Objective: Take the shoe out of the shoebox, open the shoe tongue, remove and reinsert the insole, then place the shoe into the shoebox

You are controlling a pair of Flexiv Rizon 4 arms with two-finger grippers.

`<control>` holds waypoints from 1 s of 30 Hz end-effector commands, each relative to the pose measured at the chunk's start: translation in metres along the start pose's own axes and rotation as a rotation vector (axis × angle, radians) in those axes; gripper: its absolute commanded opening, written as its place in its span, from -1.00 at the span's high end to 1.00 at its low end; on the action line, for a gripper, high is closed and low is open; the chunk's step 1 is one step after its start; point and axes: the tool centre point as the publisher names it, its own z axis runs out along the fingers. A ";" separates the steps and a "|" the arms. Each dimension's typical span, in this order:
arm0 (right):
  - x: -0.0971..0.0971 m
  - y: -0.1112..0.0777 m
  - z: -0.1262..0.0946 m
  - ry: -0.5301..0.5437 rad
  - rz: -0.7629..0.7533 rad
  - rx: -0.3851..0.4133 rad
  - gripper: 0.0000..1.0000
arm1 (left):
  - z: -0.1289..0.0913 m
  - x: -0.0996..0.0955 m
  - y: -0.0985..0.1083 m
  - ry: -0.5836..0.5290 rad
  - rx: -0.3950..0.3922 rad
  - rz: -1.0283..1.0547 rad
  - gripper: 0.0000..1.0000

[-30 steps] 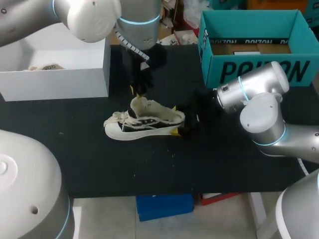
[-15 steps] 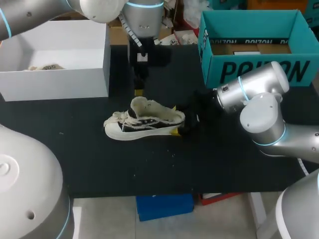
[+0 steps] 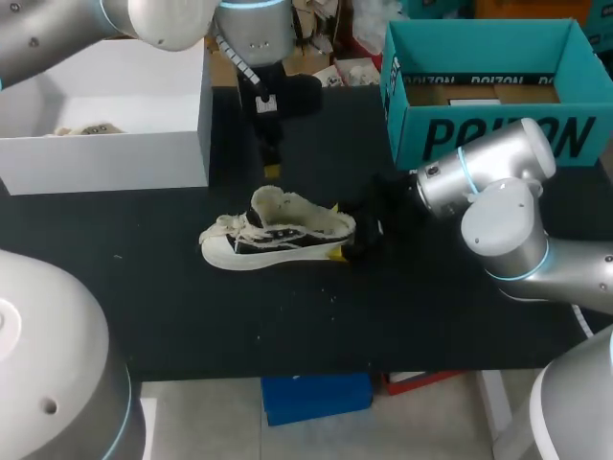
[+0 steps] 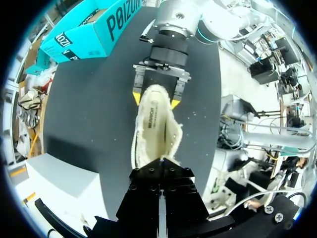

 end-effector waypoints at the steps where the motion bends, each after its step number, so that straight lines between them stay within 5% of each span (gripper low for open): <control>1: -0.001 -0.002 0.000 -0.001 0.001 0.002 1.00 | 0.002 0.002 0.004 -0.009 0.023 0.001 1.00; 17: -0.001 -0.002 0.000 -0.001 0.001 0.002 1.00 | 0.051 0.016 -0.030 -0.022 0.050 0.088 1.00; 30: -0.001 -0.002 0.000 -0.001 0.001 0.002 1.00 | 0.055 0.013 -0.029 -0.020 0.031 0.072 1.00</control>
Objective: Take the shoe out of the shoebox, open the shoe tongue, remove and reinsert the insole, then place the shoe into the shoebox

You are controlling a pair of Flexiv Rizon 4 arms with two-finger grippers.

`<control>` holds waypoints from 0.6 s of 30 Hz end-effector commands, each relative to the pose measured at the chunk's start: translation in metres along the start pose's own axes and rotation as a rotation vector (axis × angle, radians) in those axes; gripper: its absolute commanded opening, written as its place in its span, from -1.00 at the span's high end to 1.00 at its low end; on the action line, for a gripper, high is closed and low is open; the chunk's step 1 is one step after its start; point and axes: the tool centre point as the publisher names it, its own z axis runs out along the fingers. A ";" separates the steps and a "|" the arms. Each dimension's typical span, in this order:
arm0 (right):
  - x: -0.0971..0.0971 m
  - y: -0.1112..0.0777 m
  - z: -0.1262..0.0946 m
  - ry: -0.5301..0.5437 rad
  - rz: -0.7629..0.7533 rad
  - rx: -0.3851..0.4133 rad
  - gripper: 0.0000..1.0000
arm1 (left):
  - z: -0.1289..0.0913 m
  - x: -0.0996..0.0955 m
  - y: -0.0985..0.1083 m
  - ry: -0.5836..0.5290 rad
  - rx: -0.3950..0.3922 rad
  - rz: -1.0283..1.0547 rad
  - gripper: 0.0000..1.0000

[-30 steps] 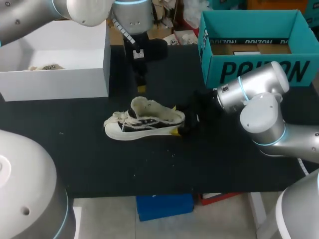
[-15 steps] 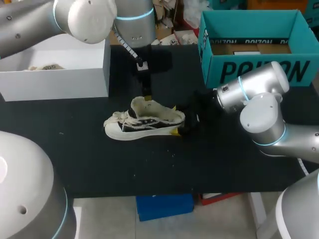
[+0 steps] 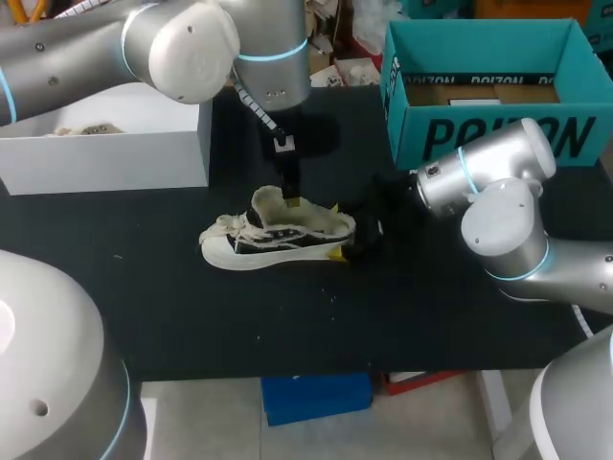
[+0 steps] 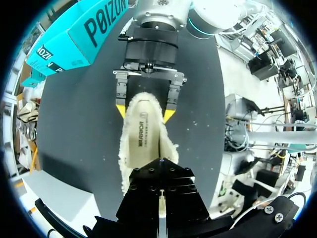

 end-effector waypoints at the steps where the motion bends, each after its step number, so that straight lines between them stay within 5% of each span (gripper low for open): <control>1: -0.001 -0.001 0.000 -0.001 0.001 0.002 1.00 | 0.001 -0.001 -0.001 0.000 -0.003 0.000 1.00; 18: -0.001 -0.001 0.000 -0.001 0.001 0.002 1.00 | 0.030 -0.025 -0.001 0.009 -0.018 -0.028 1.00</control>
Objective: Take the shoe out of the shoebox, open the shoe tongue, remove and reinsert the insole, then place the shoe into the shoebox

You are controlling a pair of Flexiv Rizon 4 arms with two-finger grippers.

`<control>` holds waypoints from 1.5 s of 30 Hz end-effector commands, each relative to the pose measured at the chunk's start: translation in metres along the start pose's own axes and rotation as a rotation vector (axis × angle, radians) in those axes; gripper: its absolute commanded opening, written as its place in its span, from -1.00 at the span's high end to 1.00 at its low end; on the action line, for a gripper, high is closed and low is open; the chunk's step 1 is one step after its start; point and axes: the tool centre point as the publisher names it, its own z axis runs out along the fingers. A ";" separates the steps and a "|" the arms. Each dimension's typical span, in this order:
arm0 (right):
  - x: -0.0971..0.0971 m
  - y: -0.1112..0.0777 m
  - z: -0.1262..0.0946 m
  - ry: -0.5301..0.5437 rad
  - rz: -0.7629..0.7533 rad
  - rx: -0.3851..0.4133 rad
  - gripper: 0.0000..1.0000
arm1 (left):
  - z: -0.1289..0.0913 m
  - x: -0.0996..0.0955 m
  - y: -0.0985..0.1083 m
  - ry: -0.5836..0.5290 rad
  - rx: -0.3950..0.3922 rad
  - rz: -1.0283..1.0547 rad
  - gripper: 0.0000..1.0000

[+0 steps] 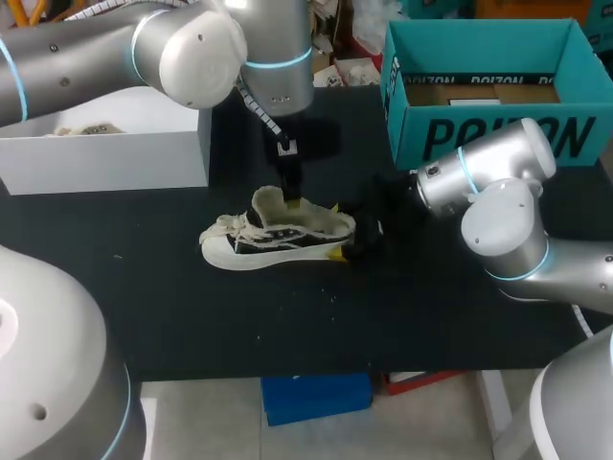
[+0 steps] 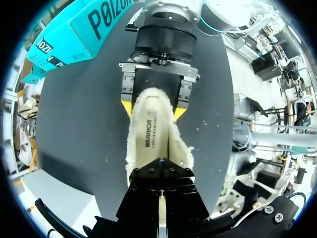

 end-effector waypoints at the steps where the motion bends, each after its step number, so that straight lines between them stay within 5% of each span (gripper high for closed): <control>1: -0.001 -0.001 0.000 -0.001 0.001 0.002 1.00 | 0.015 -0.009 -0.003 0.023 0.001 -0.009 1.00; 11: -0.001 -0.001 0.000 -0.001 0.001 0.002 1.00 | 0.038 -0.014 -0.002 0.065 -0.005 -0.034 1.00; 45: -0.001 -0.001 0.000 -0.001 0.001 0.002 1.00 | 0.079 0.012 0.003 0.127 -0.045 -0.071 1.00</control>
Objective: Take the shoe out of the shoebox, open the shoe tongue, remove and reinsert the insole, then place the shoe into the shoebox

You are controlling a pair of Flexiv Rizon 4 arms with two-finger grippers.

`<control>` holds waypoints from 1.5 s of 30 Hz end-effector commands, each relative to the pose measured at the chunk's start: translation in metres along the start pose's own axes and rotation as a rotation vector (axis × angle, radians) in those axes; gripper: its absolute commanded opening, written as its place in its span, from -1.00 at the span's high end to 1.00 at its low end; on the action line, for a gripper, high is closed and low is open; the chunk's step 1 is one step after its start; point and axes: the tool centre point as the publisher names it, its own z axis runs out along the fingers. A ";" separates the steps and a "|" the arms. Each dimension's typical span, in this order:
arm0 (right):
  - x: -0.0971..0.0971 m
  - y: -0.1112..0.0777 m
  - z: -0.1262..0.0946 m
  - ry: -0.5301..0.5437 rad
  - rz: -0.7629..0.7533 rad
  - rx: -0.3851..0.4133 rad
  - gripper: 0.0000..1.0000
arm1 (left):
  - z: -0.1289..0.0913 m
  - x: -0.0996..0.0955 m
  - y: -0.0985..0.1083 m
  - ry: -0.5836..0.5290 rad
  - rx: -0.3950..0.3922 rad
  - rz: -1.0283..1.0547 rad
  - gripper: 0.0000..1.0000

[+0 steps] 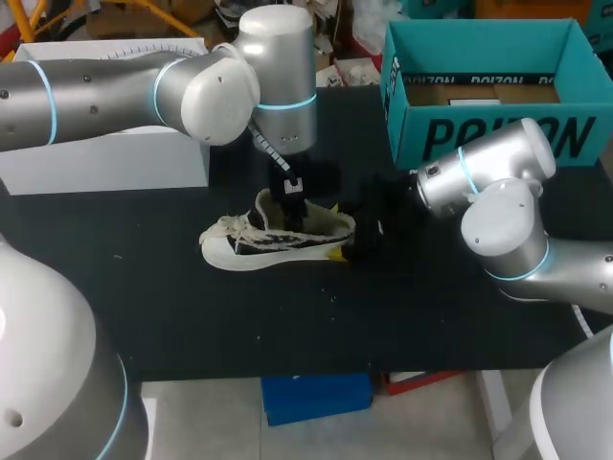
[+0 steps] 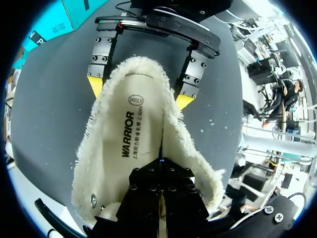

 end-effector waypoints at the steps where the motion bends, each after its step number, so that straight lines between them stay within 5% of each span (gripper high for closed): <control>1: -0.001 -0.001 0.000 -0.001 0.001 0.002 1.00 | 0.003 0.000 -0.002 0.000 -0.003 -0.001 1.00; 31: -0.001 -0.001 0.000 -0.001 0.001 0.002 1.00 | 0.022 0.003 0.000 0.055 0.006 -0.023 1.00; 33: -0.001 -0.001 0.000 -0.001 0.001 0.002 1.00 | 0.020 0.004 -0.001 0.030 0.010 -0.023 0.35; 34: -0.001 -0.001 0.000 -0.001 0.001 0.002 1.00 | 0.020 0.004 -0.001 0.013 0.009 -0.024 0.29; 39: -0.001 -0.001 0.000 -0.001 0.001 0.002 1.00 | 0.027 0.004 -0.001 -0.007 0.005 -0.039 0.17; 45: -0.001 -0.001 0.000 -0.001 0.001 0.002 1.00 | 0.034 0.003 -0.001 -0.046 -0.010 -0.056 0.27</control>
